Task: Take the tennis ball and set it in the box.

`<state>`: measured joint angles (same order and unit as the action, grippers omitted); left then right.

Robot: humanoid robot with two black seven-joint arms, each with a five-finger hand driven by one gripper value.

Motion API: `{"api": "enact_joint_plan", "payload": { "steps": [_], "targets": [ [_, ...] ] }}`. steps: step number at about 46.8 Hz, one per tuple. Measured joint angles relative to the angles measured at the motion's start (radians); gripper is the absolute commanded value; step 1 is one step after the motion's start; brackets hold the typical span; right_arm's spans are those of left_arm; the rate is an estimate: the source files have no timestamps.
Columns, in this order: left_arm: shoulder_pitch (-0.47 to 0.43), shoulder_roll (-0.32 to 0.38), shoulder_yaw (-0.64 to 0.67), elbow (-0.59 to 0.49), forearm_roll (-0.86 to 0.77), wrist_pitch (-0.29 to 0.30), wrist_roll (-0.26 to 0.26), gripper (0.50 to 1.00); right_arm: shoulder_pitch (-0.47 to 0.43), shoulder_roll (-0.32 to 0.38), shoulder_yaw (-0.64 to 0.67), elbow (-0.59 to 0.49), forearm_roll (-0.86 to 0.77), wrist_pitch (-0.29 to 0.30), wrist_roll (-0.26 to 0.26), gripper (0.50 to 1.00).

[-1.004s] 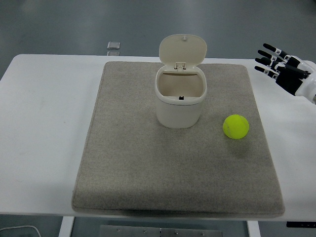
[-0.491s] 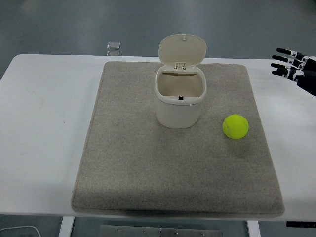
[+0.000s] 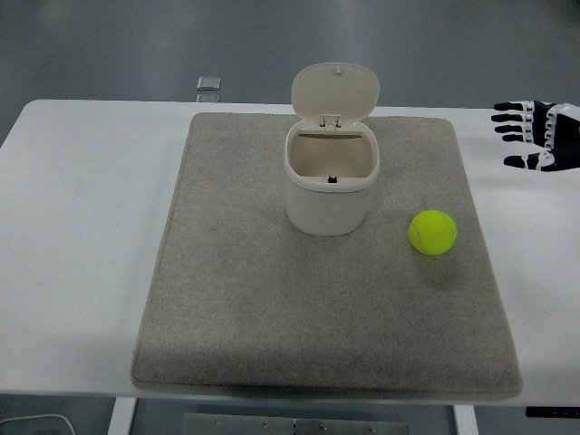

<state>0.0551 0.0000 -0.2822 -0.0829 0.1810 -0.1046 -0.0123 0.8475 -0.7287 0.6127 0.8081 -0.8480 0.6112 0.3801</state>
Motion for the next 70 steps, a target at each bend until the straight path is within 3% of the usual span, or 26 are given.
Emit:
{"api": "enact_joint_plan", "payload": {
  "steps": [9, 29, 47, 70],
  "targets": [
    [0.0, 0.0, 0.0, 0.0, 0.0, 0.0, 0.0, 0.992, 0.001, -0.035, -0.001, 0.09, -0.18, -0.023, 0.087, 0.911],
    [-0.001, 0.0, 0.0, 0.0, 0.0, 0.0, 0.0, 0.992, -0.038, -0.057, -0.004, 0.274, -0.461, -0.15, 0.155, 0.909],
    [0.0, 0.0, 0.0, 0.0, 0.0, 0.0, 0.0, 0.992, -0.1, -0.044, -0.022, 0.352, -0.647, -0.292, 0.16, 0.907],
    [0.0, 0.0, 0.0, 0.0, 0.0, 0.0, 0.0, 0.992, -0.118, -0.016, -0.106, 0.351, -0.675, -0.417, 0.15, 0.903]
  ]
}}
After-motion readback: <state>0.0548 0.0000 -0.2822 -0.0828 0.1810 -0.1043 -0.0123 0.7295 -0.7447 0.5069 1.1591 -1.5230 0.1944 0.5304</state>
